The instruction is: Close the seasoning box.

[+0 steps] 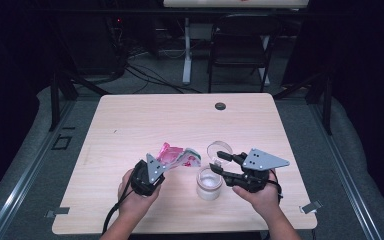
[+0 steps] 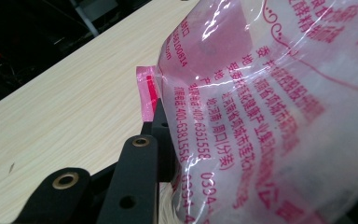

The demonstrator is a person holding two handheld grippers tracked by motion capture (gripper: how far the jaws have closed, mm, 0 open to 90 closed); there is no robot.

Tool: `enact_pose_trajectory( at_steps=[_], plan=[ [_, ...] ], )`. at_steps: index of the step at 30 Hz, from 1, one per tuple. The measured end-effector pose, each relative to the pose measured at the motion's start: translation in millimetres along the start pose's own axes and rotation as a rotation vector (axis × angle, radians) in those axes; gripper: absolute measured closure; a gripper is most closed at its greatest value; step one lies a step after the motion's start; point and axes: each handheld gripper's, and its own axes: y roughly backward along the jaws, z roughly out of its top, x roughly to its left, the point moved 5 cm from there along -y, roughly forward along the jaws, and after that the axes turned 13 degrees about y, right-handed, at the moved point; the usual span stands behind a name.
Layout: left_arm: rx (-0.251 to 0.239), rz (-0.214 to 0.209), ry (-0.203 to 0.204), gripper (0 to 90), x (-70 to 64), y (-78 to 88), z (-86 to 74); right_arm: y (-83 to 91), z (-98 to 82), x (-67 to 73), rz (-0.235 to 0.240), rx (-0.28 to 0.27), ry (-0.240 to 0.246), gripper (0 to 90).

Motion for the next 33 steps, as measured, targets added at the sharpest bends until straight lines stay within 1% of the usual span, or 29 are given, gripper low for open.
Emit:
enact_pose_trajectory(
  at_steps=[2,4,6,10,11,16,19,24,30,33],
  plan=[
    [-0.006,0.010,0.013,72.8,6.6,3.4,-0.2,-0.5,-0.8,-0.3,-0.001,0.003,0.002,54.7],
    [-0.012,0.020,0.028,72.8,11.7,6.3,-1.1,-1.4,-2.6,-0.8,-0.002,0.017,0.008,55.9],
    [-0.013,0.031,0.034,72.8,17.6,9.2,-2.9,-2.1,-5.1,-1.1,-0.004,0.031,0.012,56.6],
    [-0.004,0.060,0.053,72.8,31.9,14.7,-9.7,-3.1,-8.8,-2.3,-0.014,0.052,0.021,56.8],
    [0.002,0.070,0.057,72.8,36.5,16.2,-12.1,-3.4,-9.5,-2.6,-0.014,0.054,0.019,56.8],
    [0.016,0.119,0.106,72.8,60.4,23.8,-26.1,-4.6,-11.7,-3.0,-0.017,0.058,0.012,56.6],
    [0.029,0.159,0.114,72.8,74.2,28.4,-36.1,-5.0,-12.5,-2.9,-0.017,0.059,0.013,56.7],
    [0.042,0.221,0.154,72.8,95.4,35.1,-52.6,-6.2,-14.0,-2.7,-0.018,0.060,0.010,56.9],
    [0.054,0.250,0.220,72.6,110.4,33.0,-68.4,-9.1,-16.6,-1.0,-0.017,0.070,0.010,56.3],
    [0.065,0.263,0.238,72.6,115.7,30.5,-73.9,-10.0,-18.4,-0.8,-0.016,0.077,0.012,56.2]
  ],
)
